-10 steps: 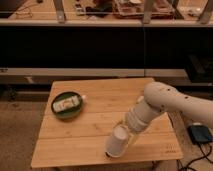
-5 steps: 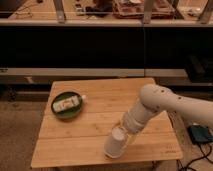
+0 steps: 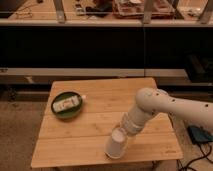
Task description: Place the ceramic cup over the eraser
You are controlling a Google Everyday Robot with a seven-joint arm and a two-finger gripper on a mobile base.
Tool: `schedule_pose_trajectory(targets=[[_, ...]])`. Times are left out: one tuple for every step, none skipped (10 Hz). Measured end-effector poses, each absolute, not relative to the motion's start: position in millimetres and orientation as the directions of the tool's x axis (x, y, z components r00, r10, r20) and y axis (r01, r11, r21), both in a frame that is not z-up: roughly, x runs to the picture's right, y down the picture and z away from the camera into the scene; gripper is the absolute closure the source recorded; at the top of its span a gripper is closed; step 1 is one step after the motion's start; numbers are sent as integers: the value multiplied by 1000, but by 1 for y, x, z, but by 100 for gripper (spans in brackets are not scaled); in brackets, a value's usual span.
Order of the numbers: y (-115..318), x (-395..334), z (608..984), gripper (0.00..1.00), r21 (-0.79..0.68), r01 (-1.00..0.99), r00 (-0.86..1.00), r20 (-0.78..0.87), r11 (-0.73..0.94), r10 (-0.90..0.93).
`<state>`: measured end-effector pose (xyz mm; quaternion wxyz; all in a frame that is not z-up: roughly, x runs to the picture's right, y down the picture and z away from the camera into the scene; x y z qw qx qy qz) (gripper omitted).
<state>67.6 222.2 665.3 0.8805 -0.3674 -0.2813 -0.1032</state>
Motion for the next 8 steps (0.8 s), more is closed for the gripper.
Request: schedule_pose_trajectory(targets=[[224, 68, 669, 21, -592, 386, 823, 568, 708, 25], [226, 67, 672, 20, -595, 385, 824, 566, 706, 28], [228, 66, 674, 20, -598, 385, 823, 567, 703, 31], [231, 64, 677, 20, -601, 387, 821, 569, 699, 34], [234, 62, 678, 20, -603, 392, 819, 573, 695, 36], [235, 61, 679, 20, -605, 394, 817, 576, 692, 37], [236, 59, 680, 20, -604, 398, 814, 580, 691, 38], [236, 59, 680, 20, -603, 399, 813, 580, 691, 37]])
